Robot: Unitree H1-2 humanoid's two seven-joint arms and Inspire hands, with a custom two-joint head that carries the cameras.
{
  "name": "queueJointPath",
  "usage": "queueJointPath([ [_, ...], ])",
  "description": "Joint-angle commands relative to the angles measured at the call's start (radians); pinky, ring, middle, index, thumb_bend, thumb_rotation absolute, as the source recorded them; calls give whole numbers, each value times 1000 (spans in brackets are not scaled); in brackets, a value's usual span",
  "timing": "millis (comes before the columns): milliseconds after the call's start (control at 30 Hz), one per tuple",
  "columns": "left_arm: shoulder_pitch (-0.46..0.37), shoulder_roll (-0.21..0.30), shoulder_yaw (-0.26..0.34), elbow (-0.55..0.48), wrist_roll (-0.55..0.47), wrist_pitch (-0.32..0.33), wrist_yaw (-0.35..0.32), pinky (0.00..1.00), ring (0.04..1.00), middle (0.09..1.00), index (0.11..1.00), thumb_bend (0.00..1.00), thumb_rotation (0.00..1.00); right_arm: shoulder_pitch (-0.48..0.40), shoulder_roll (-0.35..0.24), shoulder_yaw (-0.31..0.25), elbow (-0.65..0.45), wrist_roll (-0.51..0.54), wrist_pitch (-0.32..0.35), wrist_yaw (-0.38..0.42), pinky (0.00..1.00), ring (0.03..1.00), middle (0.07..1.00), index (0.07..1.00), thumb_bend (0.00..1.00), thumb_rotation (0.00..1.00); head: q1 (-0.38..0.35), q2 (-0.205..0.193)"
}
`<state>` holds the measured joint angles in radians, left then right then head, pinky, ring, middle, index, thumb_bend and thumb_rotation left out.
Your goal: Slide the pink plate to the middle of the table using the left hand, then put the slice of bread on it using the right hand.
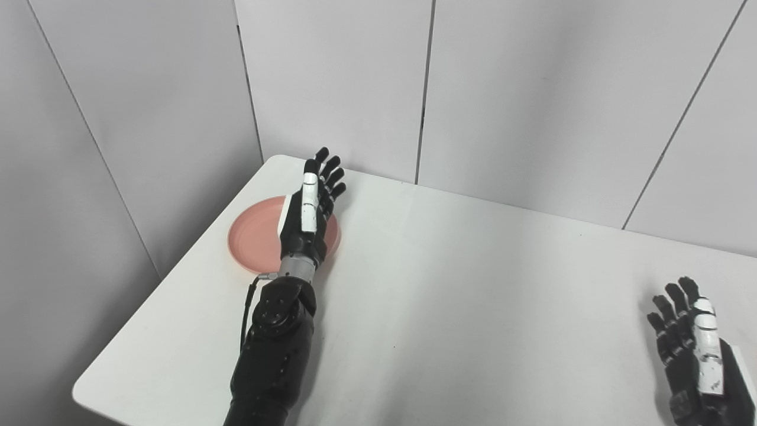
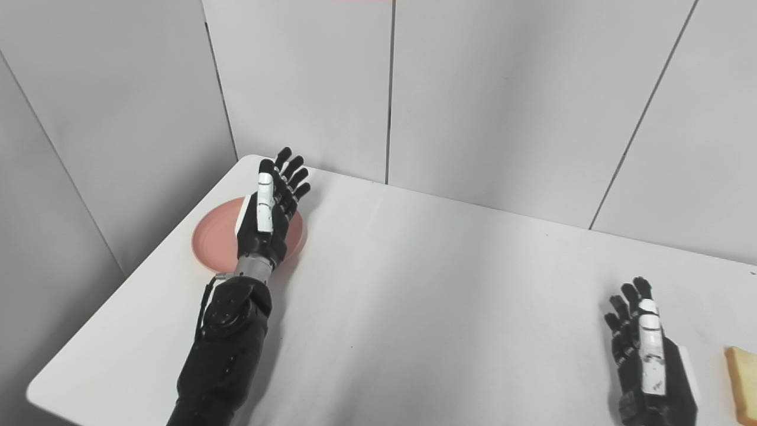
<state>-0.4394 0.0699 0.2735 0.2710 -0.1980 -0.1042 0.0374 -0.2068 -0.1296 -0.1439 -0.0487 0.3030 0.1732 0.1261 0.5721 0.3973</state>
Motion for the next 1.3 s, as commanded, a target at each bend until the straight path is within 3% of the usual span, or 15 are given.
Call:
queueJointPath([
  [0, -49, 24, 10, -18, -18, -47, 8, 945, 924, 913, 919, 733, 1000, -34, -11, -6, -21, 11, -54, 19, 1000, 987, 997, 1000, 554, 903, 0, 2],
  [133, -51, 28, 40, -28, -43, -54, 18, 933, 927, 922, 899, 695, 1000, -35, -10, -11, -20, 20, -55, 26, 1000, 980, 990, 998, 542, 900, 8, -1],
  [333, -49, 50, 70, -14, -4, -72, 91, 899, 877, 864, 852, 719, 1000, -32, -11, -14, -25, 14, -50, 25, 992, 971, 983, 994, 544, 897, 21, -1],
  [500, -49, 67, 98, -4, -35, -86, 93, 817, 843, 847, 851, 720, 999, -33, -14, -14, -24, 20, -47, 34, 987, 967, 978, 992, 525, 906, 26, -3],
  [833, -34, 106, 154, -11, -24, -84, 153, 793, 807, 816, 809, 692, 1000, -29, -16, -11, -35, 16, -45, 33, 993, 974, 983, 999, 541, 903, 37, -9],
  [1267, -11, 159, 161, 27, 28, -97, 214, 854, 817, 804, 800, 690, 1000, -28, -15, -14, -46, 20, -27, 25, 996, 974, 976, 1000, 557, 894, 53, -10],
])
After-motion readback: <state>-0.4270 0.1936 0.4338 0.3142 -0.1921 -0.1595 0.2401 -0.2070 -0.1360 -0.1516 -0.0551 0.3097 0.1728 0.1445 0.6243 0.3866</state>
